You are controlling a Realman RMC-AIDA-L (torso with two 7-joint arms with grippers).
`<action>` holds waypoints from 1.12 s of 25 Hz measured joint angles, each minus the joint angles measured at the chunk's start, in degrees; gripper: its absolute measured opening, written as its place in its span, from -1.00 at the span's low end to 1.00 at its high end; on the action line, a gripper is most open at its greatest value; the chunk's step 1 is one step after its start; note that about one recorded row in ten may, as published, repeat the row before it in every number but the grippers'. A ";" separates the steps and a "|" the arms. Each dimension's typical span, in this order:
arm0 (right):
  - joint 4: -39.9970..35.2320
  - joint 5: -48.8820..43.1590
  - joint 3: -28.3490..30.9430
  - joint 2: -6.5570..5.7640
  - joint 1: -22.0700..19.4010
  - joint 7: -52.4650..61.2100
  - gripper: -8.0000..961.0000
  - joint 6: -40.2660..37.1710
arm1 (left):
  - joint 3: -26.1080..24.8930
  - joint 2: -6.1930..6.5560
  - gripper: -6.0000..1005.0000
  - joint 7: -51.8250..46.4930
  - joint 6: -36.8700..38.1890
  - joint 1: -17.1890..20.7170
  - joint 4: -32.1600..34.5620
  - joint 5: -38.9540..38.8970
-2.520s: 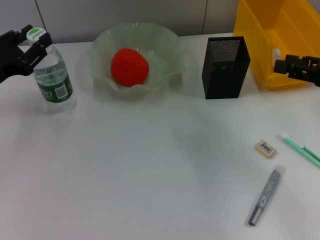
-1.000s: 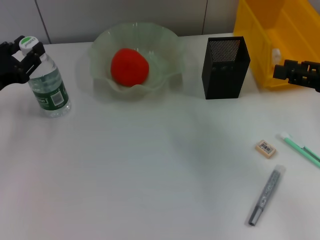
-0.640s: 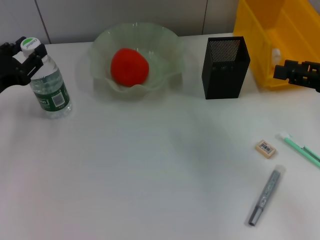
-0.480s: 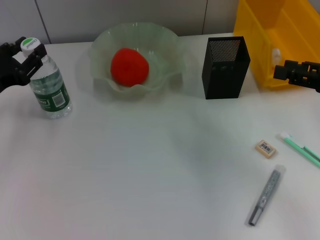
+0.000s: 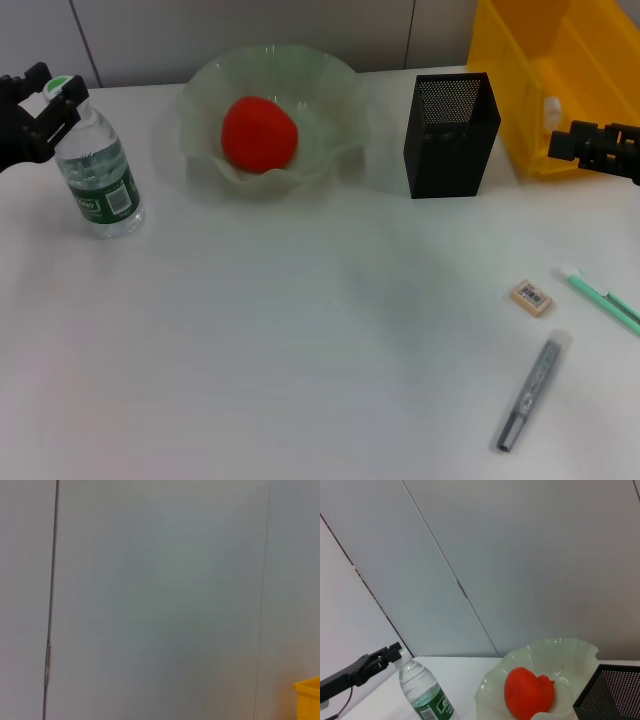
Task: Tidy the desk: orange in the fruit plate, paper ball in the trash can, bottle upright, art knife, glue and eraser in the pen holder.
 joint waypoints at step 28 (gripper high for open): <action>0.41 -2.45 -0.01 -0.44 0.79 0.31 0.21 0.54 | 0.64 0.21 -0.09 -7.28 19.12 6.16 8.14 -4.27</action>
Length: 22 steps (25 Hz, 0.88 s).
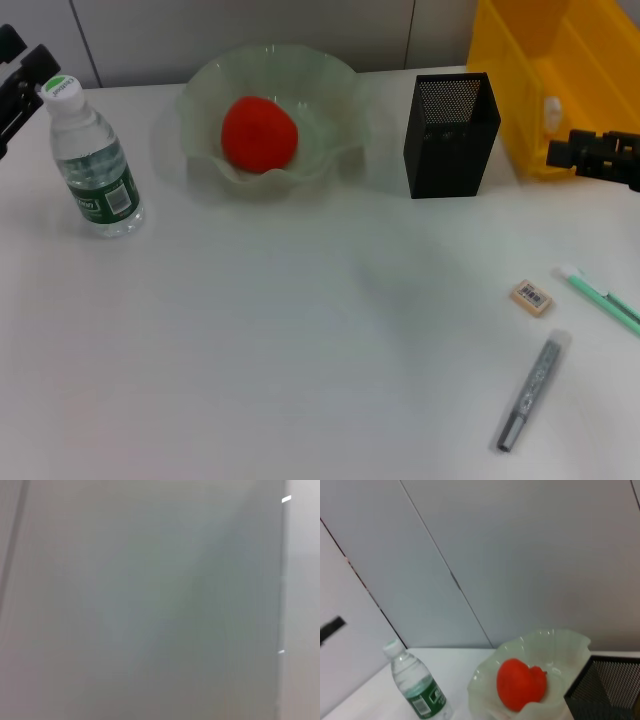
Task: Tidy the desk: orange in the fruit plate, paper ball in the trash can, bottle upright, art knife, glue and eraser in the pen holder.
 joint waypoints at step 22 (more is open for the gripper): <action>-14.72 -15.48 -5.32 0.64 1.67 15.55 0.20 -2.84 | 11.73 -0.19 -0.21 0.07 14.04 2.04 4.42 14.84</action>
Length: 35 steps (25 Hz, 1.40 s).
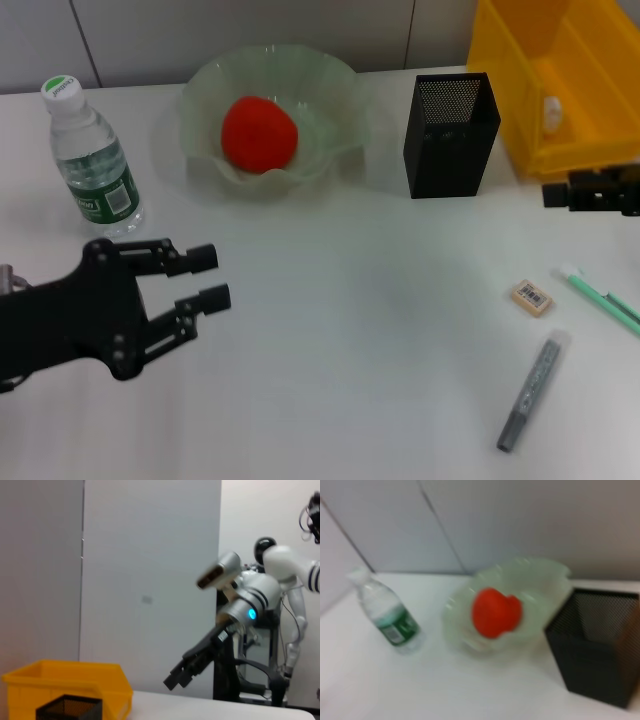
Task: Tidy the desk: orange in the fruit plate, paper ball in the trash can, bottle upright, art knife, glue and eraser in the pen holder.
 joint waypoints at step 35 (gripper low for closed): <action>-6.62 -33.22 -11.33 -1.28 8.20 7.89 0.21 -6.15 | 2.91 -0.23 -0.40 4.75 -6.39 -3.14 -6.94 2.84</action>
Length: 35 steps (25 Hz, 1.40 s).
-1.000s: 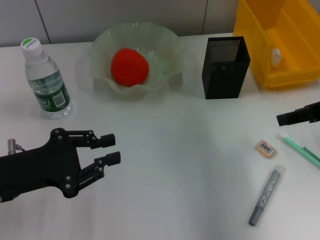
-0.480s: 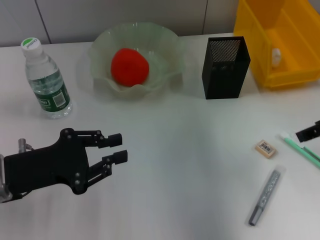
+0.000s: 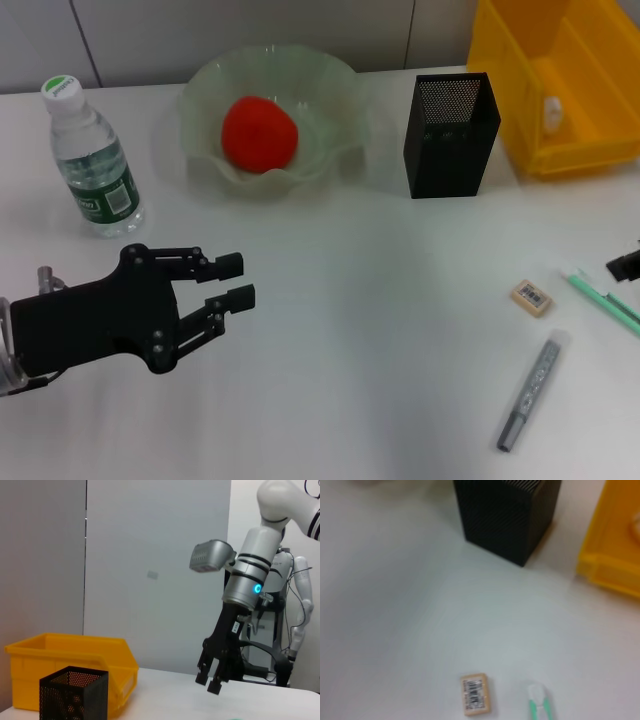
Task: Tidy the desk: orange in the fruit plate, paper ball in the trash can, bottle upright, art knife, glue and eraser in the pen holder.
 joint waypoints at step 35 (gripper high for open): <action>16.01 -4.07 1.73 -0.13 5.98 -5.87 -0.16 9.06 | -0.08 -0.08 -0.40 0.01 -3.31 -0.40 -0.51 -0.03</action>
